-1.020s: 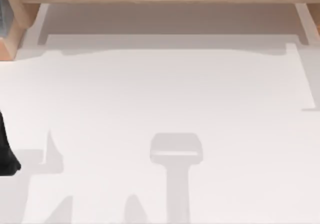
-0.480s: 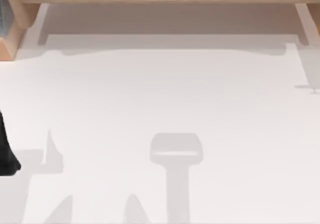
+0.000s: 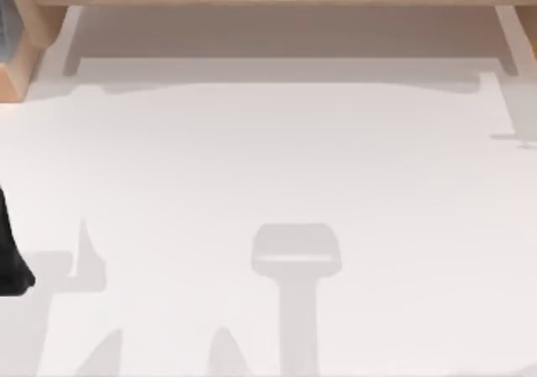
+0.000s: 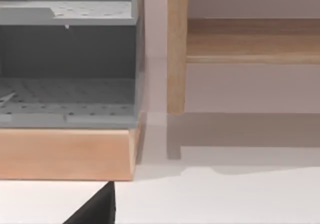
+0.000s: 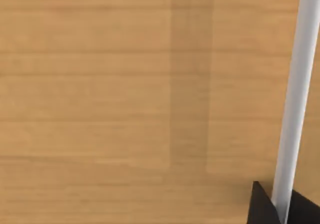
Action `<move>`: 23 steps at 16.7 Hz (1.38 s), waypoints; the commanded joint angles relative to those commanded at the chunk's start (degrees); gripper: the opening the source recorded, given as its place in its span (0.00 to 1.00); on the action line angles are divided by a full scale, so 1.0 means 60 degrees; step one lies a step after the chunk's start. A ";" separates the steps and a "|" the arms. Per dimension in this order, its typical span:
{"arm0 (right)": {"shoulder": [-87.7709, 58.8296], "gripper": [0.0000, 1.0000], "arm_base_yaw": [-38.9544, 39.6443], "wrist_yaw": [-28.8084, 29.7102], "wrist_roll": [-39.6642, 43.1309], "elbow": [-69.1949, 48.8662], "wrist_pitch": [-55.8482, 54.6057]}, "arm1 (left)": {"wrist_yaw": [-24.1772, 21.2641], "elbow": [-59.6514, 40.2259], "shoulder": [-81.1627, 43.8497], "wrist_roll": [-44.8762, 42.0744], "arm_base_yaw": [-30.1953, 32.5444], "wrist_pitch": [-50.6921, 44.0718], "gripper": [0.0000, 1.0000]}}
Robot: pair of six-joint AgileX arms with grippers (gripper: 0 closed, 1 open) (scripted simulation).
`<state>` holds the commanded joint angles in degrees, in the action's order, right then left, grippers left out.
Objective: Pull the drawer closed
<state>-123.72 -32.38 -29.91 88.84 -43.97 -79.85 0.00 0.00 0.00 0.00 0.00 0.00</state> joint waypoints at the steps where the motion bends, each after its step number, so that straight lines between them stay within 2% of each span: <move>1: -0.0117 0.00 0.0095 0.0088 -0.0002 -0.0281 0.0153 | 0.0000 0.0000 0.0000 0.0000 0.0000 0.0000 1.00; 6: -0.0763 0.00 0.0621 0.0611 0.0007 -0.1841 0.1056 | 0.0000 0.0000 0.0000 0.0000 0.0000 0.0000 1.00; 13: -0.0884 0.00 0.0676 0.0709 -0.0003 -0.2113 0.1253 | 0.0000 0.0000 0.0000 0.0000 0.0000 0.0000 1.00; 20: -0.1918 0.00 0.1201 0.1222 0.0001 -0.4436 0.2520 | 0.0000 0.0000 0.0000 0.0000 0.0000 0.0000 1.00; 23: -0.2032 0.00 0.1260 0.1287 0.0006 -0.4656 0.2678 | 0.0000 0.0000 0.0000 0.0000 0.0000 0.0000 1.00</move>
<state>-135.91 -24.82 -22.19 88.87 -71.90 -63.78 0.00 0.00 0.00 0.00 0.00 0.00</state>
